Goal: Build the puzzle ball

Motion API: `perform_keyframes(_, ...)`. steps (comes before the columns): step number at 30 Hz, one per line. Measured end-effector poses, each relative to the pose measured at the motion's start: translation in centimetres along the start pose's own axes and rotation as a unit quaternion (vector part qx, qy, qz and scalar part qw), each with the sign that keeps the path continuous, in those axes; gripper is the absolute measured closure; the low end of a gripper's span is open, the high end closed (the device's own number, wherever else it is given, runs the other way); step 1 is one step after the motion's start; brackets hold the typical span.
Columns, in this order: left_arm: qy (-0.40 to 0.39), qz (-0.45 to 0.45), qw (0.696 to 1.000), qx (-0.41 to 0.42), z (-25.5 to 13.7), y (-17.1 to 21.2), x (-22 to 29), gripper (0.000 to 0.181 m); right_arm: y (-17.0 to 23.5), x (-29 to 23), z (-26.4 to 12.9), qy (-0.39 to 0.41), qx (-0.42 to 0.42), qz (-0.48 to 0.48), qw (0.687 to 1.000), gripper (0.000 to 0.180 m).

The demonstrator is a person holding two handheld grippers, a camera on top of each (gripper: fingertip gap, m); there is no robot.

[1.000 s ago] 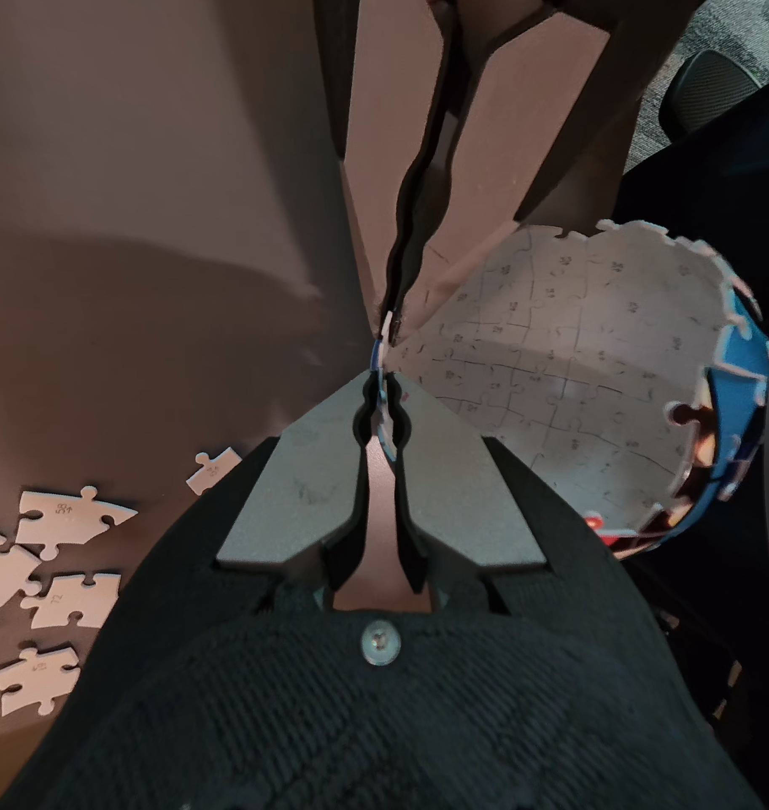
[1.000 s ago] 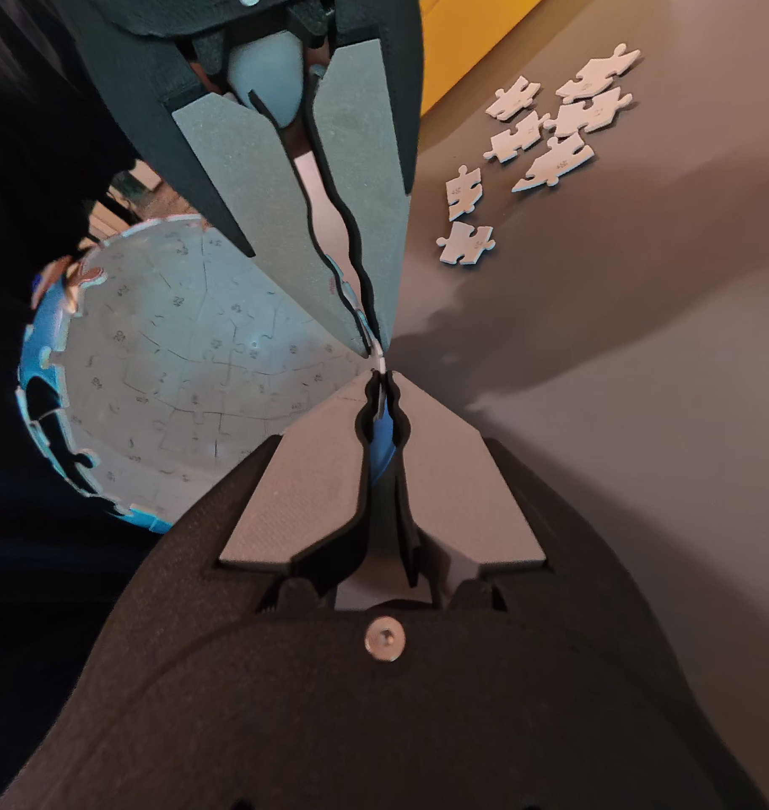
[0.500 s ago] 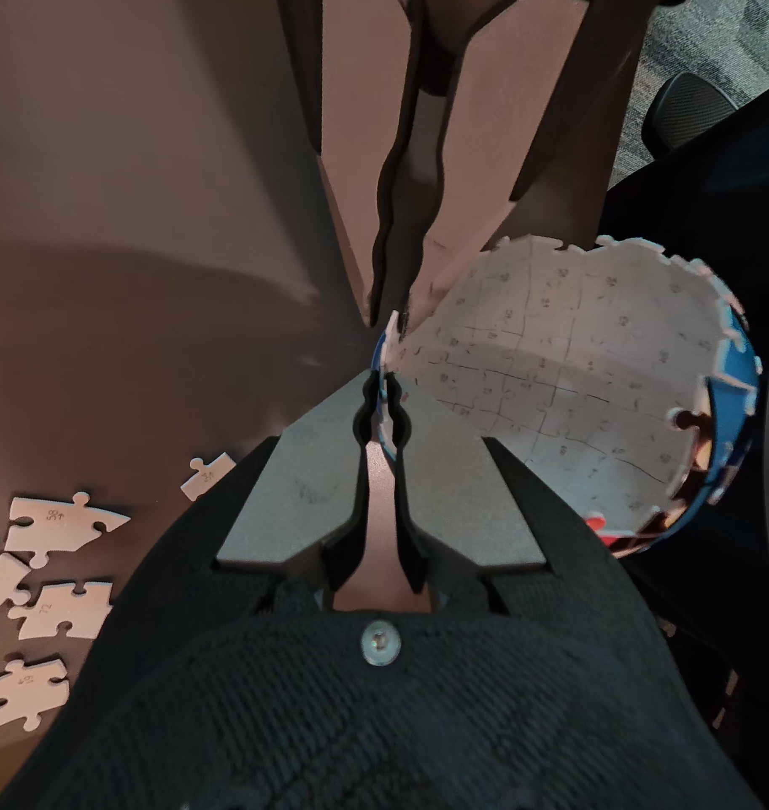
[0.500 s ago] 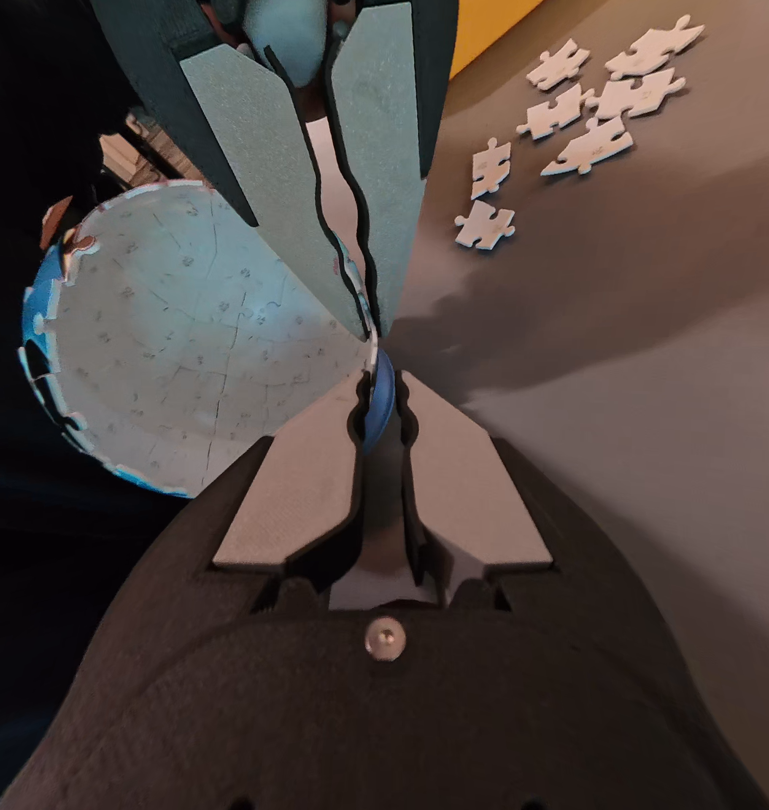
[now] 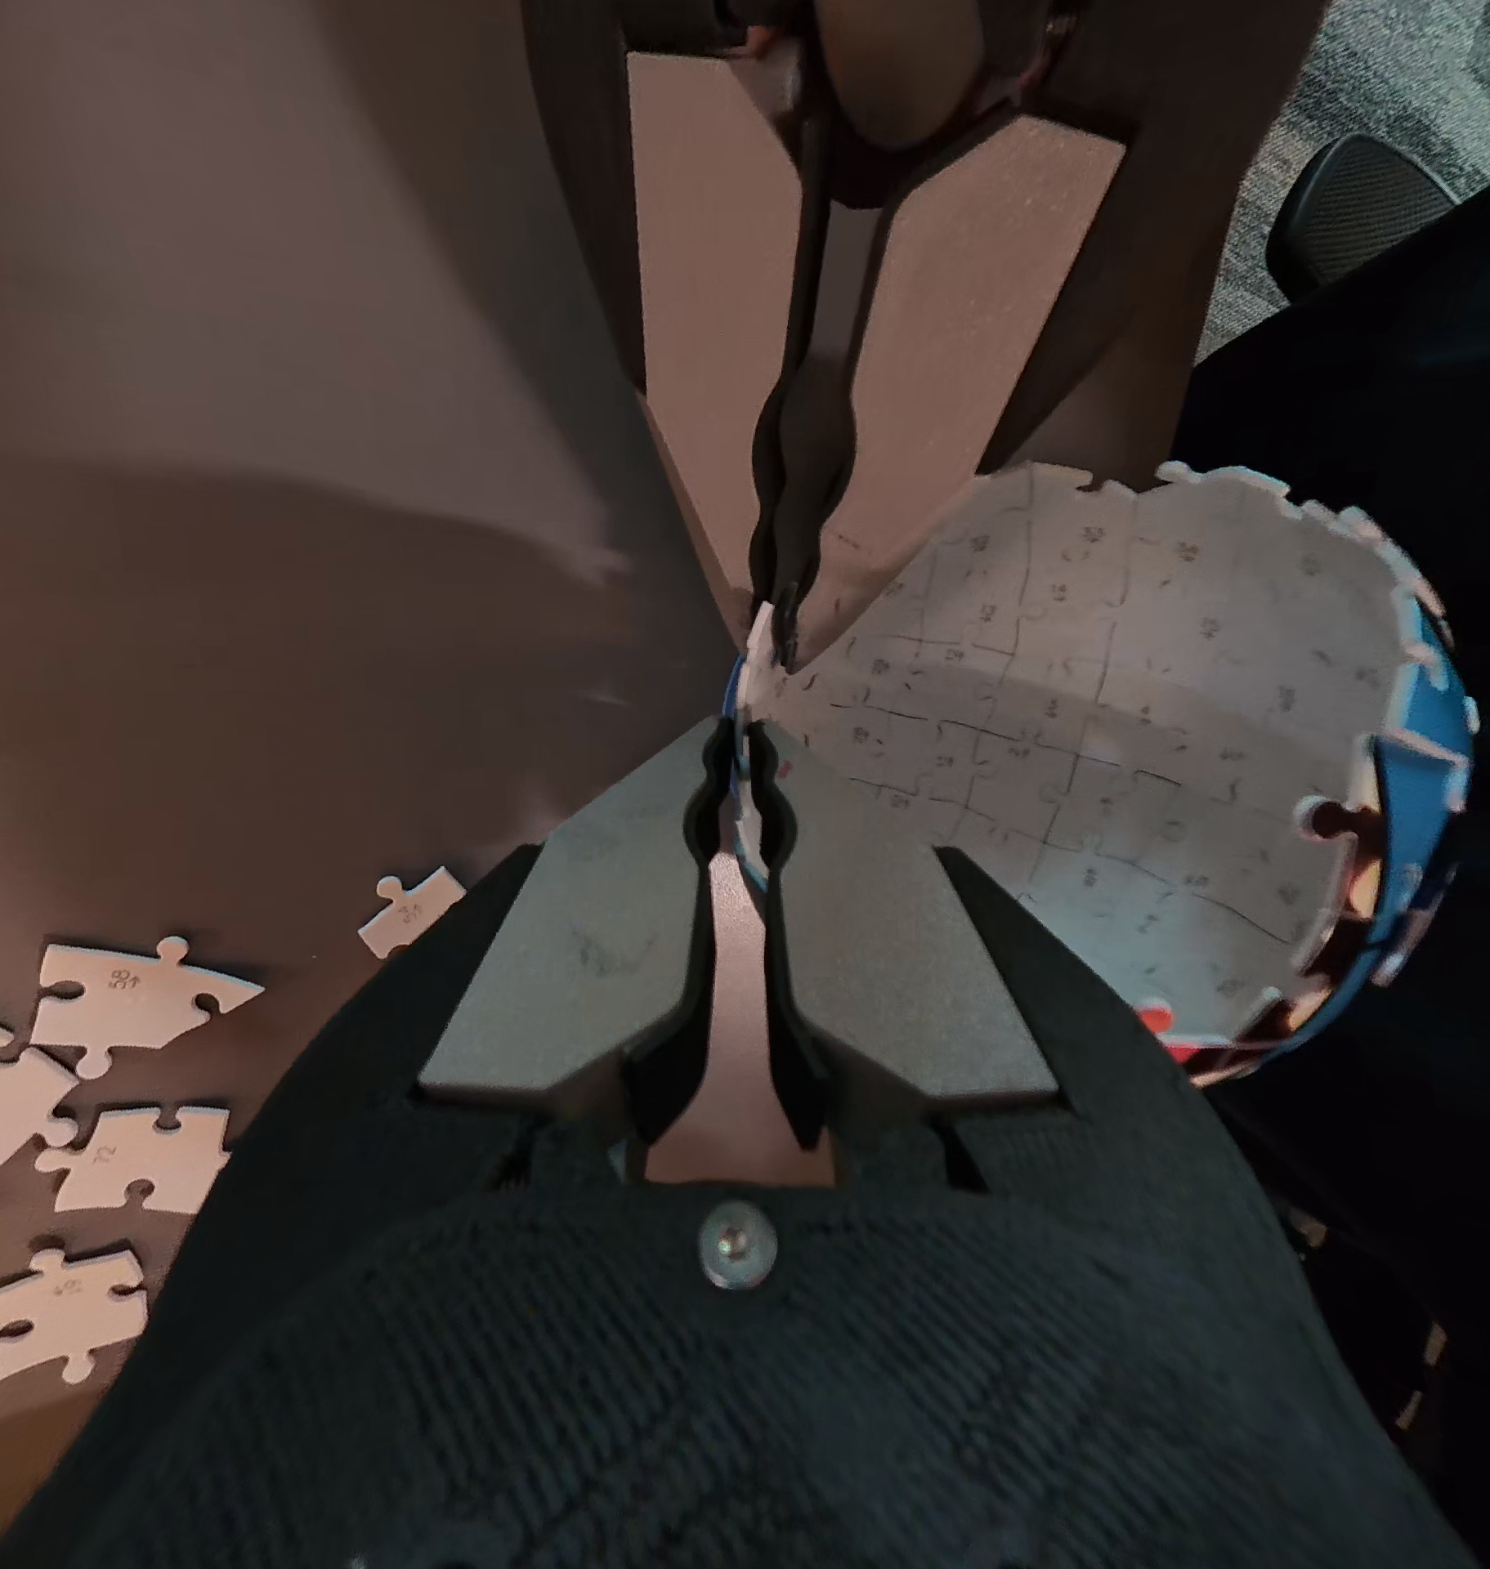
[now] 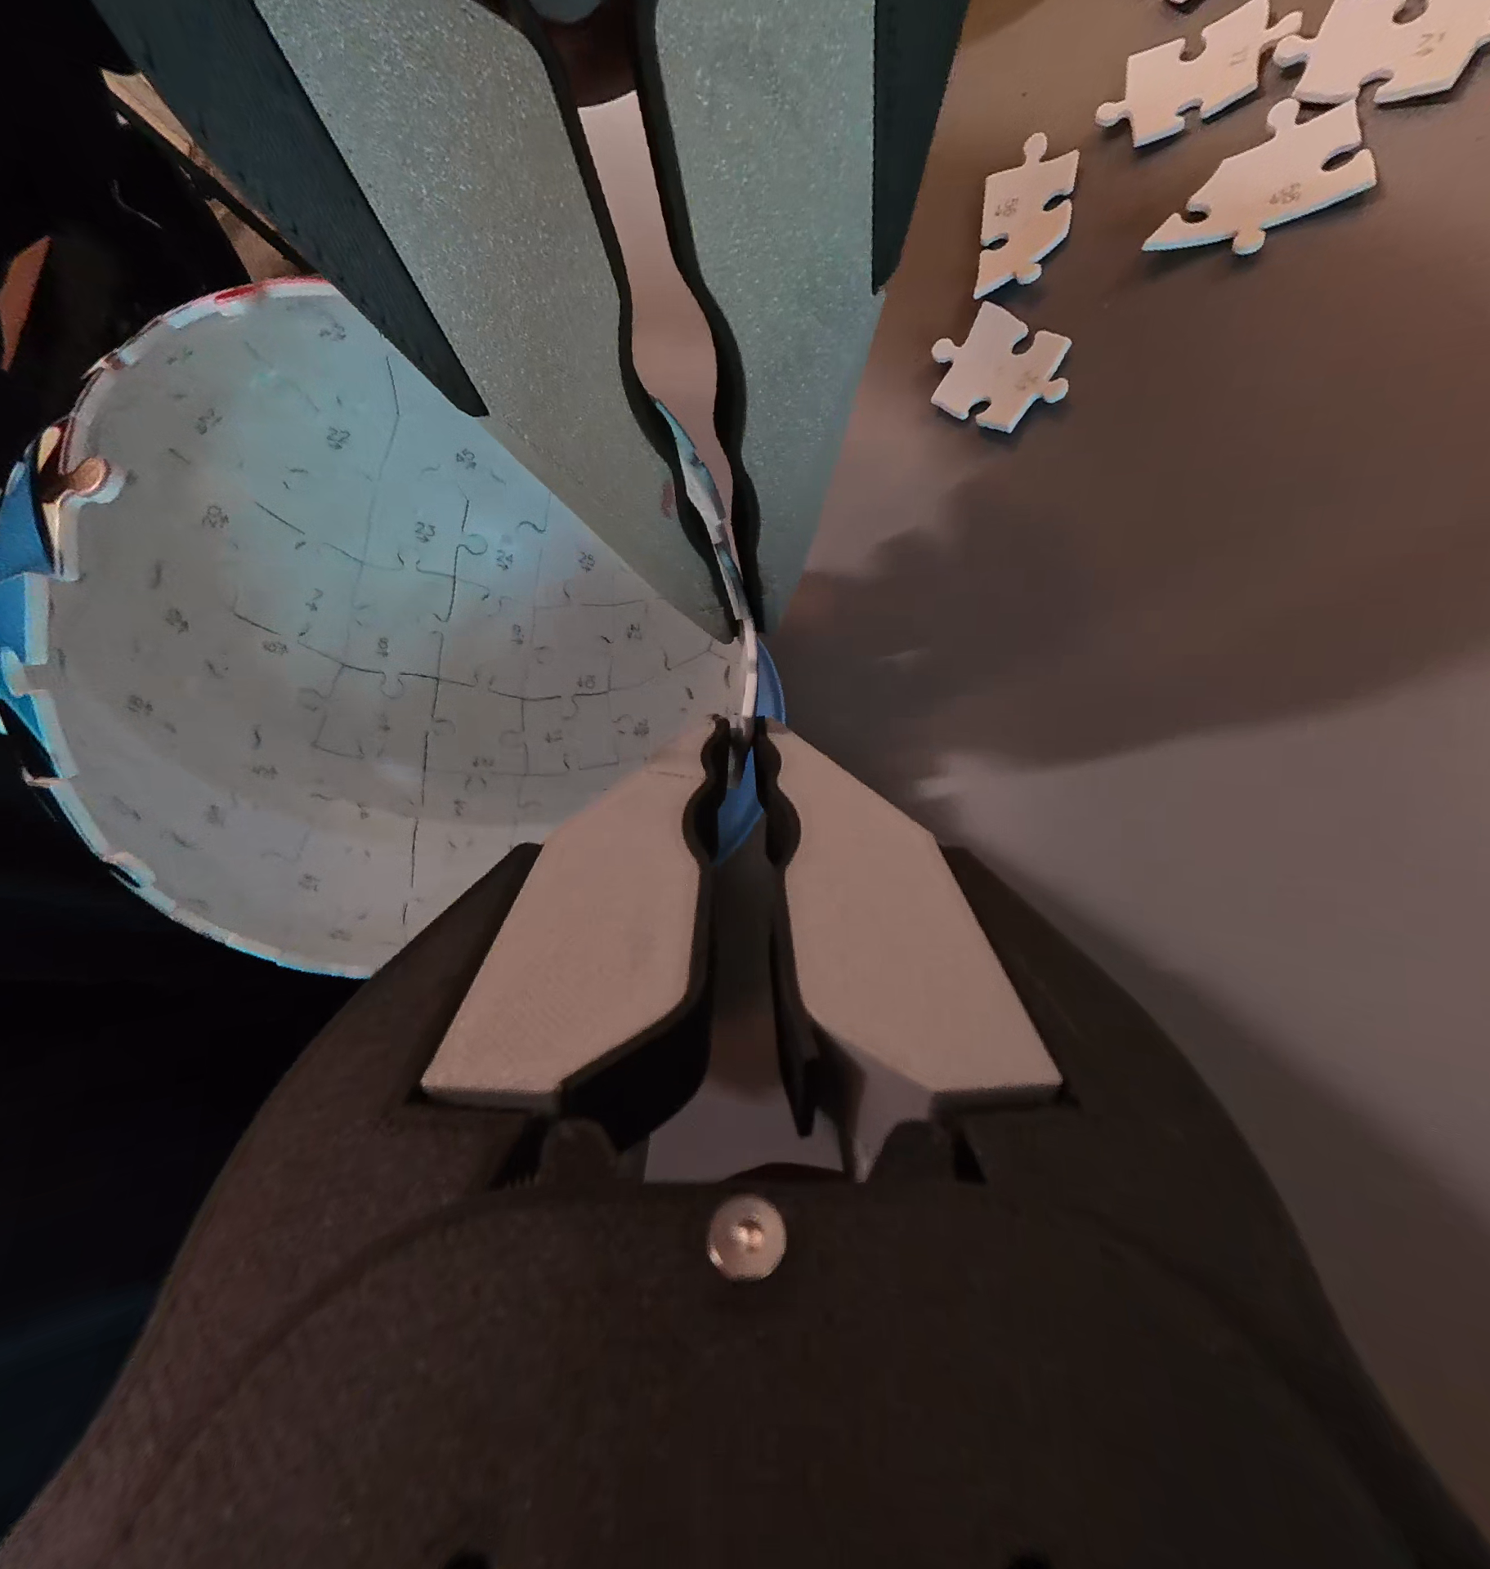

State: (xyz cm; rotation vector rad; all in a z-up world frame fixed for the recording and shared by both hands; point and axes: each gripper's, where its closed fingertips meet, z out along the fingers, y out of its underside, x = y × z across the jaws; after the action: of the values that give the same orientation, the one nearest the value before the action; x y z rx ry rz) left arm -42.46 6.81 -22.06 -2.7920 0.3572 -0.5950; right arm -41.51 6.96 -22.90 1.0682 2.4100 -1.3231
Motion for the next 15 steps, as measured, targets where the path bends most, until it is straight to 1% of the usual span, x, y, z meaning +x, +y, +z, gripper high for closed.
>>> perform_keyframes(7, -0.004, 0.000, 1.000, -0.002, -0.05, 0.07, 0.01, 0.179, -0.09, 0.09, 0.12, -0.001, 0.002, 0.029, 1.000, 0.179)
perform_keyframes(12, -0.002, -0.004, 1.000, -0.002, -0.09, 0.08, 0.05, 0.179, -0.09, 0.17, 0.20, 0.031, -0.006, 0.019, 0.999, 0.180)
perform_keyframes(15, -0.001, -0.006, 1.000, -0.002, -0.08, 0.07, 0.04, 0.179, -0.10, 0.15, 0.23, 0.034, -0.002, 0.033, 0.999, 0.180)
